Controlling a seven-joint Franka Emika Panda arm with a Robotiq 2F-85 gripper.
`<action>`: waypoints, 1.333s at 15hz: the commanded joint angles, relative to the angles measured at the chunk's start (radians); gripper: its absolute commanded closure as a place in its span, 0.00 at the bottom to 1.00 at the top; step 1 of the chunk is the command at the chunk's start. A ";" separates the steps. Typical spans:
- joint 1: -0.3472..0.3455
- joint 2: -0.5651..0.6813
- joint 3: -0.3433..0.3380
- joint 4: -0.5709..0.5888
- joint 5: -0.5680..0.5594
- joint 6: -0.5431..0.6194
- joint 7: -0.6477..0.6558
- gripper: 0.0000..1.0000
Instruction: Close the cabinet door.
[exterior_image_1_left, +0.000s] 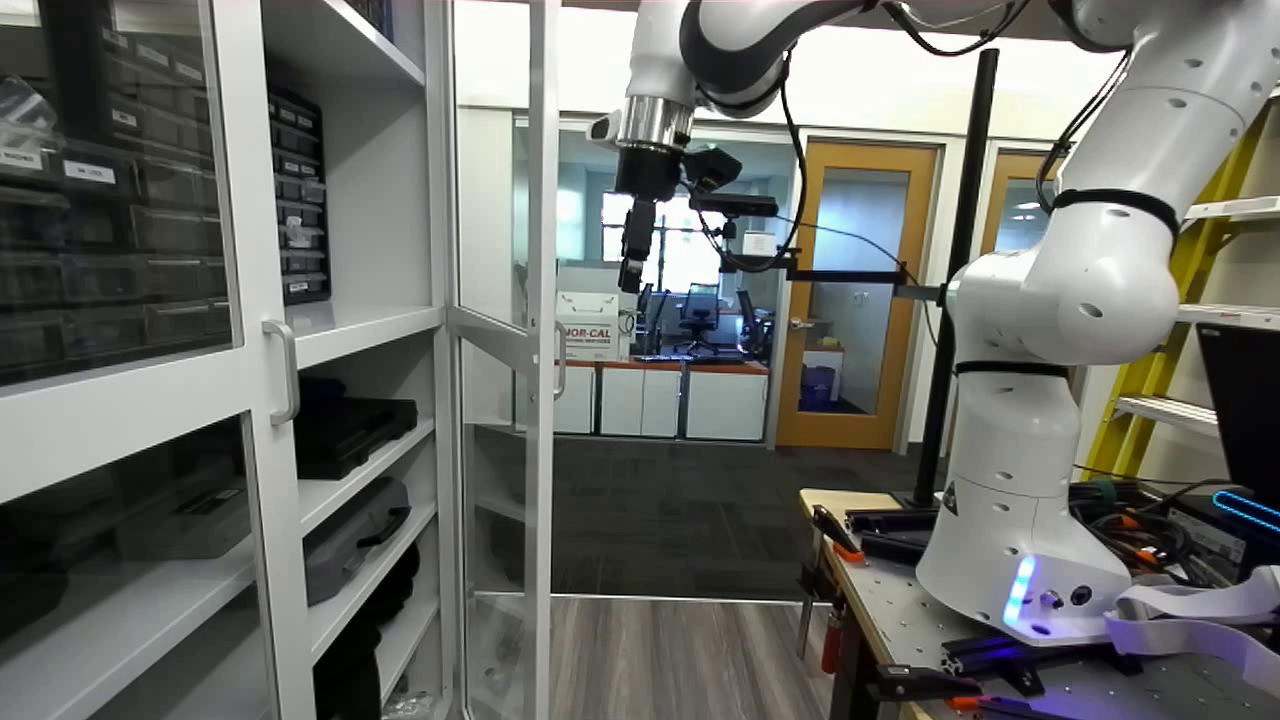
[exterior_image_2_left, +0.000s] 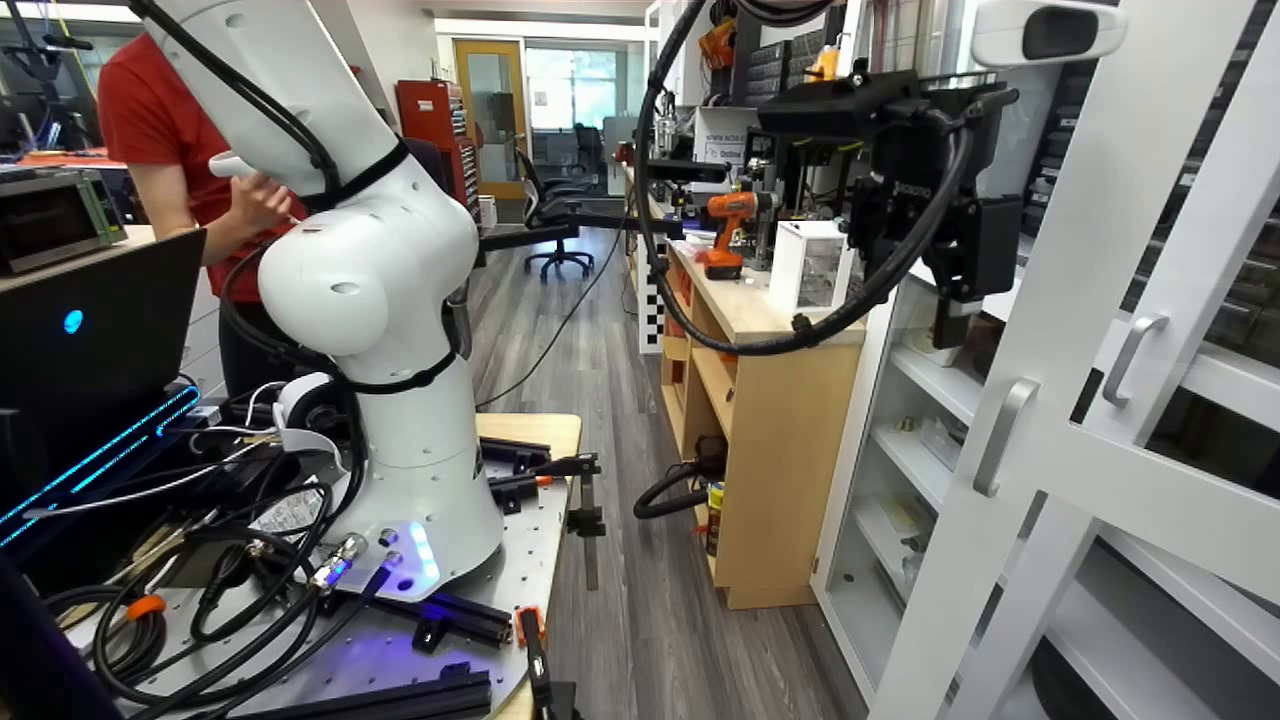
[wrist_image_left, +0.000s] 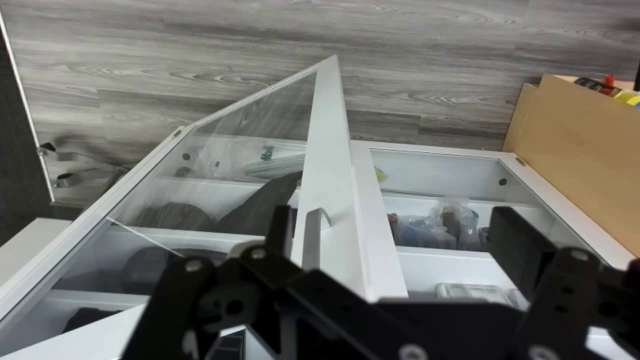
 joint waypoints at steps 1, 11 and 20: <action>-0.002 -0.003 -0.050 -0.005 0.015 0.063 -0.114 0.00; 0.020 0.126 -0.134 0.026 0.169 0.128 -0.340 0.00; 0.010 0.238 -0.105 0.077 0.282 0.175 -0.481 0.00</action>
